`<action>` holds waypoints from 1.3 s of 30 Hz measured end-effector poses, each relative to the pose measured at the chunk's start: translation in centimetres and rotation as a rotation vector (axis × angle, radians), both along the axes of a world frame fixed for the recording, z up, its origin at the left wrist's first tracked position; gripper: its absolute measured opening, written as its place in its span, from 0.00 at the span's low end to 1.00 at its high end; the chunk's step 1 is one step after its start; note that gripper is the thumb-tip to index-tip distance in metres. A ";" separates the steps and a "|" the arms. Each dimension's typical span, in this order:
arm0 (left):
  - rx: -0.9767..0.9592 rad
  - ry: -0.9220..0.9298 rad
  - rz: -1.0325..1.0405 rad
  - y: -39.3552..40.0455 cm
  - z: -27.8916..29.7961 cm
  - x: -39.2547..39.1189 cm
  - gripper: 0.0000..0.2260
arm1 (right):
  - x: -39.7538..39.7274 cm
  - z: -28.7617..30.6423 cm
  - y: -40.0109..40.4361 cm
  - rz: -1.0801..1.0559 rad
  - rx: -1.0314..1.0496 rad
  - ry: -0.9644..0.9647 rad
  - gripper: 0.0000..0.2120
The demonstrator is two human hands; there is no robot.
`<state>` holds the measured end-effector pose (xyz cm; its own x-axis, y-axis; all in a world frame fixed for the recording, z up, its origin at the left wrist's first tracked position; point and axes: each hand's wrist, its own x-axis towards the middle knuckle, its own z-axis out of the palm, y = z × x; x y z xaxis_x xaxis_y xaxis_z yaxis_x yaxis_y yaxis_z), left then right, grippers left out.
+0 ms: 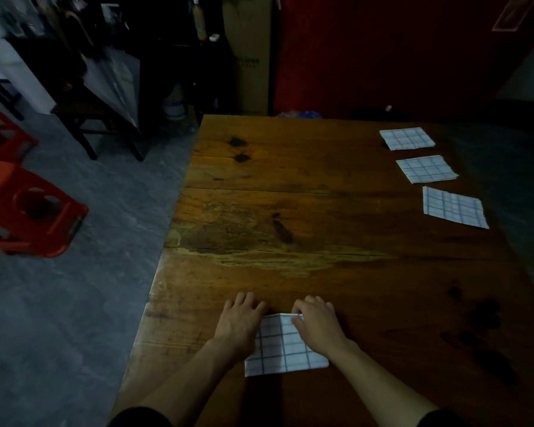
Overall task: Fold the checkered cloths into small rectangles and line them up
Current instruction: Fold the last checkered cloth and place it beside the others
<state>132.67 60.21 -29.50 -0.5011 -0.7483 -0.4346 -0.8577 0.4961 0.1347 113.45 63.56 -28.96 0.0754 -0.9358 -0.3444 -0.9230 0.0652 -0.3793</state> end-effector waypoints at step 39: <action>-0.229 1.006 -0.093 -7.5 10.8 -1.1 0.05 | -6.6 16.7 2.5 -0.360 -0.493 -0.136 0.04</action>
<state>131.57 52.72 -18.66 -0.6139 -0.7002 0.3645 -0.3579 0.6584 0.6621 106.83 66.09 -12.26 -0.2618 -0.9570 0.1252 -0.8171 0.1508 -0.5564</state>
